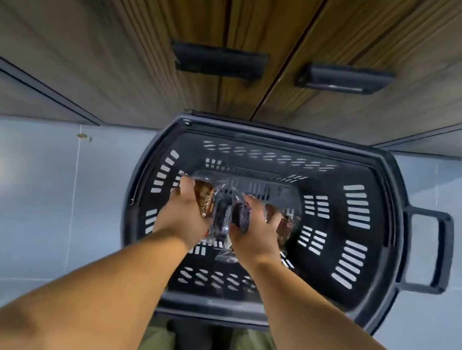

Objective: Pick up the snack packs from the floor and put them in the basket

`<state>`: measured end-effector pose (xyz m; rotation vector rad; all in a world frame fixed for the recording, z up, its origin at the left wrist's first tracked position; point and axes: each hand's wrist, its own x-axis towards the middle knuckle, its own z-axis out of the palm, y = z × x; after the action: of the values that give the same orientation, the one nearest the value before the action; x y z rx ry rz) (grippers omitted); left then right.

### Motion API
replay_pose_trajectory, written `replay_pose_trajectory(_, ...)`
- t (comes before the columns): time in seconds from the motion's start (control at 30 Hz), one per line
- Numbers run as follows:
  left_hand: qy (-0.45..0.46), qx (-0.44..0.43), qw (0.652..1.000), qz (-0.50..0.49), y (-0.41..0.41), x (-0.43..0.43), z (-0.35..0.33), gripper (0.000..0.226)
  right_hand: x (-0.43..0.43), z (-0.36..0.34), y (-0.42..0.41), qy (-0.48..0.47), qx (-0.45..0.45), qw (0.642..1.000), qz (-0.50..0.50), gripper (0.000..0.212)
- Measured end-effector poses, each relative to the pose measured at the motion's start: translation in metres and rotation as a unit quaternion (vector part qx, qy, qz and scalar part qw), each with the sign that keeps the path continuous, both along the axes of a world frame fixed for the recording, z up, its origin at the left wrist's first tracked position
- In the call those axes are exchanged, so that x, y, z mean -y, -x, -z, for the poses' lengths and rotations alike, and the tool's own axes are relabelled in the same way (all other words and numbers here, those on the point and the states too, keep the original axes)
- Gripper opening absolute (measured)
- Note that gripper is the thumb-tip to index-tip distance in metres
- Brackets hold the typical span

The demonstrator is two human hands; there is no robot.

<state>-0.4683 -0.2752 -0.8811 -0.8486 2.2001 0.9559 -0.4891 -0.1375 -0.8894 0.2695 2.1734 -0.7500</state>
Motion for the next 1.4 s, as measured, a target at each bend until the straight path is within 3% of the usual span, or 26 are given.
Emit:
replay_pose_trajectory(0.5,0.072,0.152,0.983,0.066,-0.017,-0.012,0.144,0.073,0.009,0.132,-0.011,-0.048,0.058,0.995,-0.069,0.057)
replay_pose_trajectory(0.57,0.046,0.15,0.986,0.058,-0.02,-0.015,0.151,0.064,0.008,0.141,-0.013,-0.041,0.093,0.992,-0.073,0.061)
replay_pose_trajectory(0.7,0.0,0.176,0.971,0.162,-0.024,-0.016,0.144,0.062,0.002,0.137,-0.013,-0.037,0.123,0.986,-0.105,0.066)
replay_pose_trajectory(0.83,0.012,0.158,0.969,0.191,-0.022,-0.014,0.106,0.047,-0.004,0.097,-0.008,-0.036,0.115,0.99,-0.079,0.071)
replay_pose_trajectory(1.03,0.074,0.069,0.981,0.166,0.005,-0.007,0.004,0.019,0.003,-0.005,0.009,-0.039,0.063,0.992,-0.1,0.047)
replay_pose_trajectory(1.2,0.097,0.05,0.978,0.177,0.04,-0.002,-0.104,0.024,0.017,-0.105,0.031,-0.055,0.017,0.991,-0.122,0.03)
replay_pose_trajectory(1.4,0.091,-0.005,0.987,0.132,0.032,0.004,-0.241,0.024,0.028,-0.231,0.032,-0.01,-0.073,0.994,-0.08,0.04)
